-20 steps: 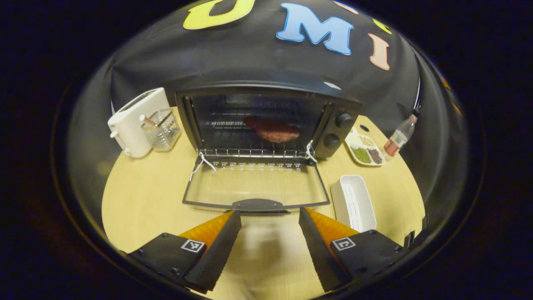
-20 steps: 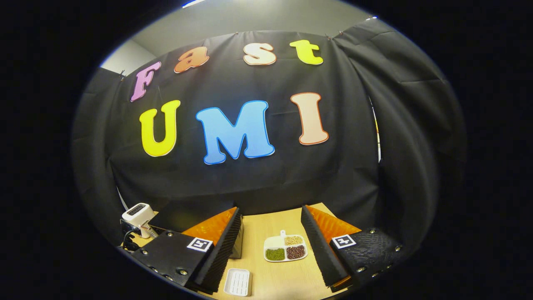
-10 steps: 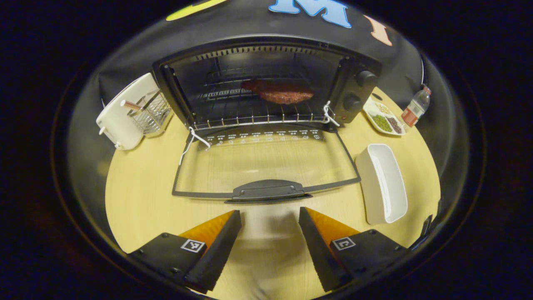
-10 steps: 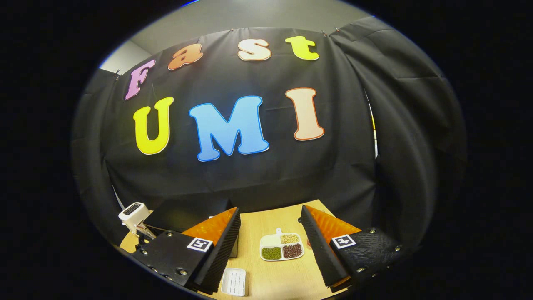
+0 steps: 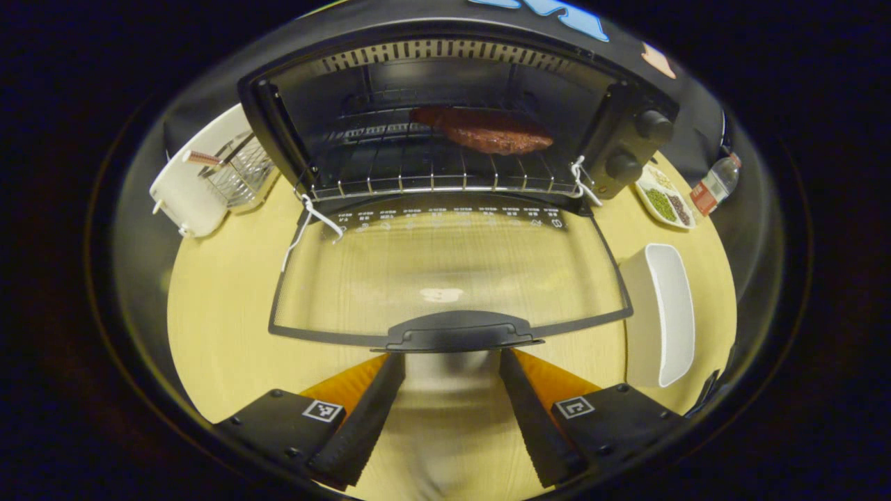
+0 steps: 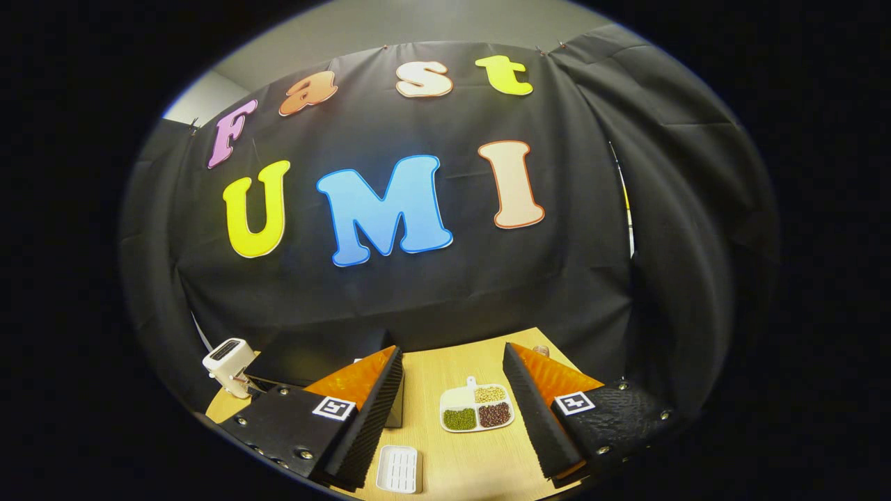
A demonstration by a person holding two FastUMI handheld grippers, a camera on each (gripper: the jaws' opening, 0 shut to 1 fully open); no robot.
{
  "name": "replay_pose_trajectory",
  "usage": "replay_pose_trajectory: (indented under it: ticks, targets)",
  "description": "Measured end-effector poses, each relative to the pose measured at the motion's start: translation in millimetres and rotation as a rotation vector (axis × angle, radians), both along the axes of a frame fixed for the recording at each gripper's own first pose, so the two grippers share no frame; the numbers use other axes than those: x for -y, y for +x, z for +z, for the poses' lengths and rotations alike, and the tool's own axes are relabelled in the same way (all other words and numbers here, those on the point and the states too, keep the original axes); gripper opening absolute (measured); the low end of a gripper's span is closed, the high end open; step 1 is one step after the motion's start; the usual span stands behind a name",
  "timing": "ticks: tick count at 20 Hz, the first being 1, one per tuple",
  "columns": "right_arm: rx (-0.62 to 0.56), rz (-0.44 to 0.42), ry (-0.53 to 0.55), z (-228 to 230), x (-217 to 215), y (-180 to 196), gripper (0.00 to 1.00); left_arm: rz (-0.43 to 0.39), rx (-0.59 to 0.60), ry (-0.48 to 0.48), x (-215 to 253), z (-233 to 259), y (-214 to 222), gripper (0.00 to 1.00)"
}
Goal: Open the electric oven with the left hand, put the food in, and close the electric oven.
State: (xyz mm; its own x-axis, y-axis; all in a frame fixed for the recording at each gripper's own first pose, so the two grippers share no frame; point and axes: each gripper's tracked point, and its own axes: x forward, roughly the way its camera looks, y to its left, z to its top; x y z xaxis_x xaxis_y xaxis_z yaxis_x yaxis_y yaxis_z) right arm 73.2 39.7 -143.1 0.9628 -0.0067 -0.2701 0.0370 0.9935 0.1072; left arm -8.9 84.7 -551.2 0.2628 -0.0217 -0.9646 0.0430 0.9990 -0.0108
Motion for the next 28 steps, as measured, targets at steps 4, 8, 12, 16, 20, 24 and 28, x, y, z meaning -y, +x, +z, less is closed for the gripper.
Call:
replay_pose_trajectory:
  ticks: [4,8,12,16,20,24,28]
  targets:
    - [-0.003,0.002,-0.003,-0.8,-1.3,-1.6,0.89,-0.009,-0.008,0.013,-1.3,-1.1,1.6,0.98]
    - [-0.007,0.0,0.005,-0.5,-0.6,-3.1,0.89,0.004,-0.005,0.002,-0.5,2.0,1.8,0.95]
    - [0.002,0.005,-0.002,3.0,-0.6,-4.9,0.89,-0.004,0.026,0.003,-0.8,16.2,0.8,0.98]
    - [0.015,0.012,-0.003,7.7,-3.3,-6.4,0.89,-0.007,0.083,-0.001,-0.5,37.7,1.2,0.98]
    - [0.019,0.019,0.002,9.9,-6.3,-8.8,0.88,0.0,0.122,-0.013,0.4,53.4,2.9,0.95]
    - [0.027,0.029,-0.006,14.4,-10.5,-8.6,0.89,-0.002,0.155,-0.013,0.7,65.9,6.5,0.94]
    - [0.034,0.033,-0.001,16.4,-12.6,-11.8,0.89,0.014,0.179,-0.031,1.9,77.1,10.1,0.95]
